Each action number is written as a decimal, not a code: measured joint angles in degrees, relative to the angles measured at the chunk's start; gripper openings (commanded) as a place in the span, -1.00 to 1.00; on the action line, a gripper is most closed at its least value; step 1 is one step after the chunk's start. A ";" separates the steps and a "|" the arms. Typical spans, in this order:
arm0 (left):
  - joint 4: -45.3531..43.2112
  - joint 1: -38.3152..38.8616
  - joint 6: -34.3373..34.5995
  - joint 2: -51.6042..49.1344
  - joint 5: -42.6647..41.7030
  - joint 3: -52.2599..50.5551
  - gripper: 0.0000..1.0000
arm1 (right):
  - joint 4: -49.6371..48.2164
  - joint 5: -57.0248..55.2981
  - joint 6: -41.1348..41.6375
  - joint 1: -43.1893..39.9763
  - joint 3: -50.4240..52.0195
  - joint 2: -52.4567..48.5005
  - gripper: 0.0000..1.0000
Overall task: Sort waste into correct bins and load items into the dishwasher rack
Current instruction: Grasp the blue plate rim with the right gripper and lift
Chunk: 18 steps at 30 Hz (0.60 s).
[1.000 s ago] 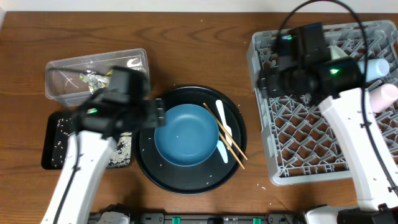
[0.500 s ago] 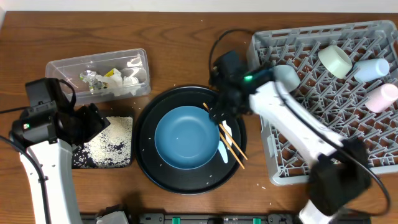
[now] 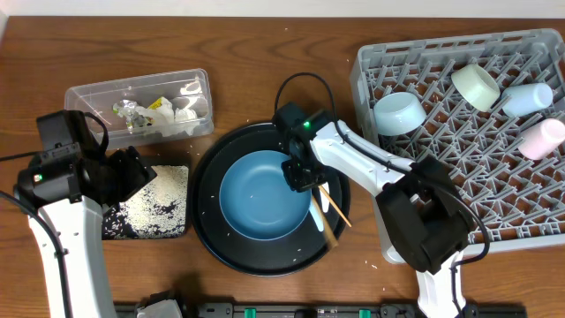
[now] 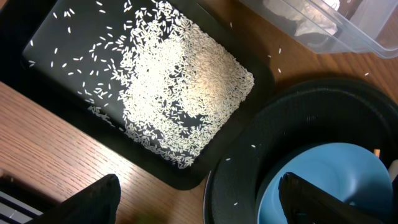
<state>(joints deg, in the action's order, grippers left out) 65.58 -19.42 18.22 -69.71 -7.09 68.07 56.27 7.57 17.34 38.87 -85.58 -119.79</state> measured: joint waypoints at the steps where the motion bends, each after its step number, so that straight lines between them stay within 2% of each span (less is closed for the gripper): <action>1: 0.00 0.00 0.00 0.00 0.00 0.00 0.65 | 0.07 0.46 0.22 0.00 0.00 0.00 -0.99; 10: 0.00 0.00 0.00 0.00 0.00 0.00 0.65 | 6.58 -1.03 0.15 -1.38 -5.33 2.10 -0.98; 18: 0.02 0.02 0.00 0.00 -0.02 0.00 0.65 | 10.45 -11.08 -0.87 -6.47 -14.14 14.27 -0.97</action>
<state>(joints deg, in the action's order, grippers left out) 65.60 -19.40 18.22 -69.71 -7.11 68.07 66.72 -3.51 16.47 32.40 -99.72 -105.51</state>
